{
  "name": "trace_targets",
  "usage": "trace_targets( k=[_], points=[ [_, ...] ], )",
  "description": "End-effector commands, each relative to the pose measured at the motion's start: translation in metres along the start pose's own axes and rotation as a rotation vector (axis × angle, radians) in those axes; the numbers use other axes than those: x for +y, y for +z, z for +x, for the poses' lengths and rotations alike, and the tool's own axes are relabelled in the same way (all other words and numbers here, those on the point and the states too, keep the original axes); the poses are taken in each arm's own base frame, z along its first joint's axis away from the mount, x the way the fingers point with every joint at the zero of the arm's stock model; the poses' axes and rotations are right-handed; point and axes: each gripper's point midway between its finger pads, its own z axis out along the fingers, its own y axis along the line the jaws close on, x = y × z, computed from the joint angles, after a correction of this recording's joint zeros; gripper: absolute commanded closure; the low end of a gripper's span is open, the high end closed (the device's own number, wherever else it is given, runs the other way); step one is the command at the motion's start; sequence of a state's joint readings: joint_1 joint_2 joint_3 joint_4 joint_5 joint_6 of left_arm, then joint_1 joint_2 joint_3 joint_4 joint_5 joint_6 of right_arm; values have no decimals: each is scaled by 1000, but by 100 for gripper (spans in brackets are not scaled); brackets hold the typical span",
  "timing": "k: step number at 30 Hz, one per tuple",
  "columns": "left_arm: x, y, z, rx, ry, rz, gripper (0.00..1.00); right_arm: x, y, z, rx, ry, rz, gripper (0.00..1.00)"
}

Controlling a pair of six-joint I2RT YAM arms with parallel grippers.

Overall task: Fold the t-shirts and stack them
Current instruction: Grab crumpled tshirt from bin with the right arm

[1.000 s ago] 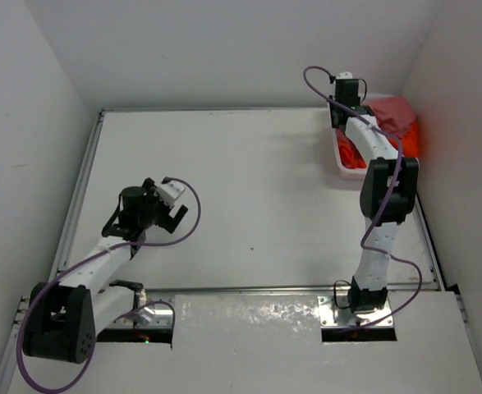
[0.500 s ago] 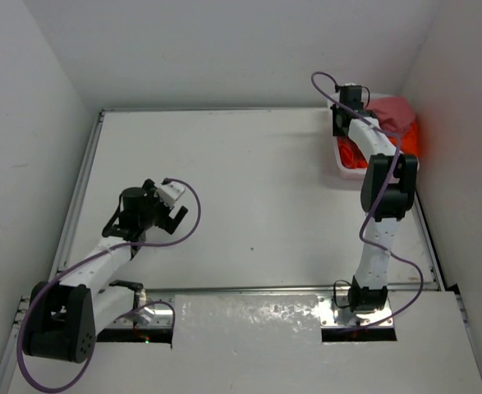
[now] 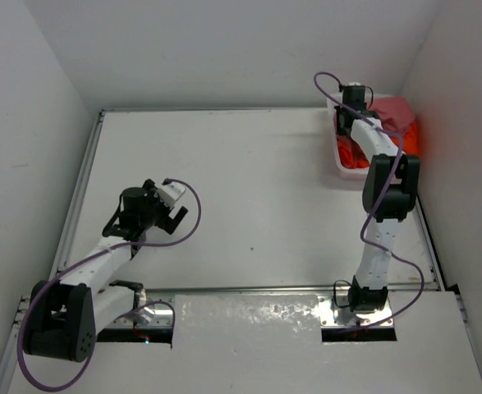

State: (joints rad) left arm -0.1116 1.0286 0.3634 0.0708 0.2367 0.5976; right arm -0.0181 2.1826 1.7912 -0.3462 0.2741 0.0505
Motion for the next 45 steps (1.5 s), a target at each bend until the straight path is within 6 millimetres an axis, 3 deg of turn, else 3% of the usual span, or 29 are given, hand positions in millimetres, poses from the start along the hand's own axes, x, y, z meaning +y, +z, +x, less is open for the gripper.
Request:
trace_targets(
  k=[1,3,4,6,7,9,10,13,15,17,18,20,21,24,25,30,34,40,43,44,45],
  points=[
    [5,0,-14,-54,20,-20,0,-50,-68,-85,-223,2,139,100],
    [6,0,-16,-62,19,-21,0,-60,-90,-103,-283,13,165,100],
    [6,-1,-16,-63,20,-23,0,-69,-115,-120,-346,33,181,100],
    [6,-1,-17,-64,20,-24,0,-80,-140,-135,-410,65,208,100],
    [7,-1,-18,-68,21,-25,0,-91,-164,-148,-470,93,237,100],
    [8,-2,-20,-73,22,-29,0,-102,-188,-161,-527,108,270,100],
    [8,-2,-20,-76,22,-30,0,-111,-210,-173,-586,127,289,100],
    [8,-3,-22,-85,24,-31,0,-117,-226,-183,-622,101,297,100],
    [7,-4,-22,-91,19,-33,0,-118,-217,-173,-570,94,304,99],
    [7,-5,-23,-97,15,-34,0,-112,-197,-150,-474,79,273,72],
    [6,-5,-23,-96,10,-33,0,-106,-182,-133,-420,67,229,47],
    [5,-6,-21,-90,10,-30,0,-99,-165,-115,-371,125,167,35],
    [5,-7,-21,-88,12,-32,0,-97,-154,-95,-310,141,118,34],
    [5,-7,-17,-77,10,-38,0,-85,-130,-51,-199,209,38,40],
    [4,-7,-15,-75,8,-35,0,-82,-126,-42,-186,215,34,51],
    [2,-5,-13,-68,6,-26,0,-86,-101,-18,-164,240,78,65],
    [4,-4,-14,-71,12,-32,0,-84,-70,1,-89,257,71,51],
    [3,-4,-10,-53,15,-30,0,-70,-39,15,-70,296,-1,48],
    [5,-3,-10,-51,19,-36,0,-75,-35,11,-78,300,22,77],
    [6,-3,-11,-52,20,-35,0,-80,-37,11,-81,303,48,95],
    [6,-3,-11,-52,20,-35,0,-83,-39,10,-86,305,63,100]
  ],
)
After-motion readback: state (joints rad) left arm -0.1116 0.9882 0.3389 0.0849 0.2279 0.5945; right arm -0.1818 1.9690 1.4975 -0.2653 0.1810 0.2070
